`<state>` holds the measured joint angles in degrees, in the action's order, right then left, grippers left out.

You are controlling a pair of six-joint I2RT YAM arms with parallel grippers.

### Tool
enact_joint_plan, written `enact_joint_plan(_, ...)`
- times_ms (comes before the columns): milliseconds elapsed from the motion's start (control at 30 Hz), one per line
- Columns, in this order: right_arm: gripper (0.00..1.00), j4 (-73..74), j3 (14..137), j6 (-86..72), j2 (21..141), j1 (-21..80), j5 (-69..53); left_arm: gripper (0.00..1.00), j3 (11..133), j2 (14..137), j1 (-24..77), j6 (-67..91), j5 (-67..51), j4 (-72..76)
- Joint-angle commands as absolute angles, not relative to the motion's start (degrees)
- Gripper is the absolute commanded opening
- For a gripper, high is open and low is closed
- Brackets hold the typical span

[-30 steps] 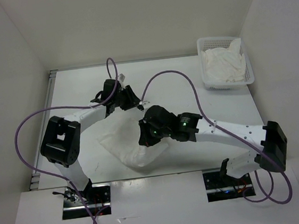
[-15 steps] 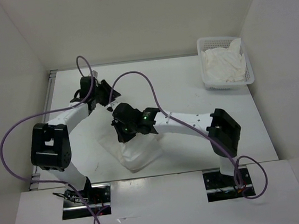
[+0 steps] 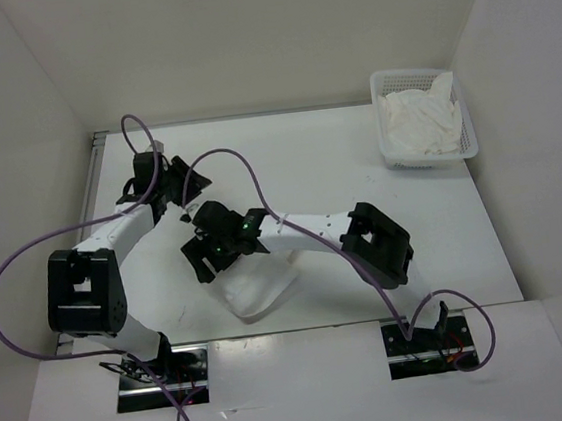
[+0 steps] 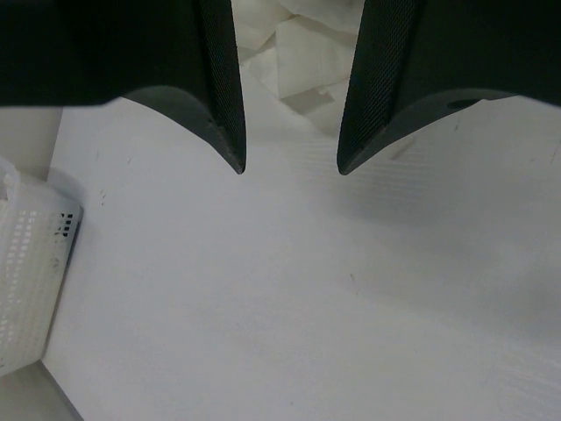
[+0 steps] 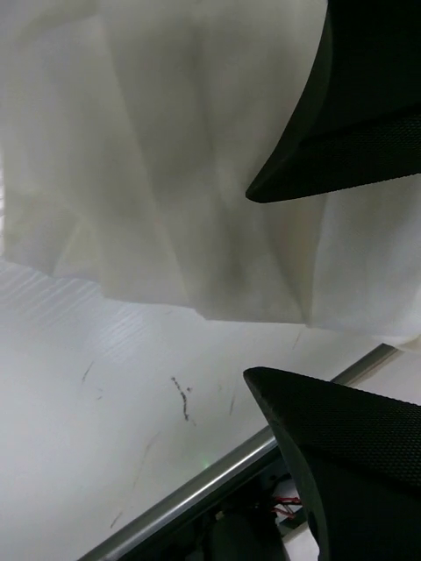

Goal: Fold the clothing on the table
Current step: Fold the skirt

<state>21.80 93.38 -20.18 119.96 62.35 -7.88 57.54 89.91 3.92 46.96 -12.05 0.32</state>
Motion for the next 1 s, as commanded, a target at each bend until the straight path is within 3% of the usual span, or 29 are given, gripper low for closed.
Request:
enact_joint_plan(0, 0.81, 14.6, 96.06, -17.58, 115.85, 61.44, -8.71, 0.54, 57.13, 88.42, 3.96, 47.81, -12.92, 1.76)
enact_joint_plan(267, 0.84, 4.57, 84.83, -16.6, 96.34, 58.89, -5.9, 0.55, 54.76, 83.24, 3.96, 47.2, -15.02, 1.76)
enact_joint_plan(333, 0.73, 9.2, 84.03, -18.98, 93.97, 57.75, -3.96, 0.55, 54.15, 81.4, 3.96, 46.68, -18.7, 2.45)
enact_joint_plan(367, 0.54, 11.4, 84.02, -19.94, 92.56, 57.74, -1.61, 0.55, 54.14, 80.86, 3.96, 46.67, -20.63, 2.46)
enact_joint_plan(433, 0.35, 14.66, 82.36, -22.23, 91.32, 57.22, 0.34, 0.51, 53.53, 80.34, 3.96, 45.44, -24.08, 1.24)
enact_joint_plan(467, 0.2, 15.72, 79.57, -23.19, 90.62, 57.22, 2.35, 0.47, 53.53, 79.81, 6.04, 45.44, -24.08, 0.19)
enact_joint_plan(600, 0.03, 15.65, 70.33, -29.43, 84.14, 57.22, 4.04, 0.18, 50.2, 77.87, 8.09, 45.26, -25.31, -1.76)
enact_joint_plan(633, 0.03, 15.64, 68.57, -31.97, 82.72, 57.22, 4.04, 0.09, 49.14, 76.91, 8.09, 45.26, -25.83, -2.37)
enact_joint_plan(767, 0.02, 16.43, 60.22, -37.34, 75.6, 57.22, 8.17, 0.0, 45.97, 77.77, 11.32, 41.42, -29.87, -6.4)
enact_joint_plan(967, 0.04, 21.53, 54.85, -41.74, 63.73, 56.69, 15.11, 0.0, 45.79, 86.04, 20.03, 40.95, -28.14, -12.13)
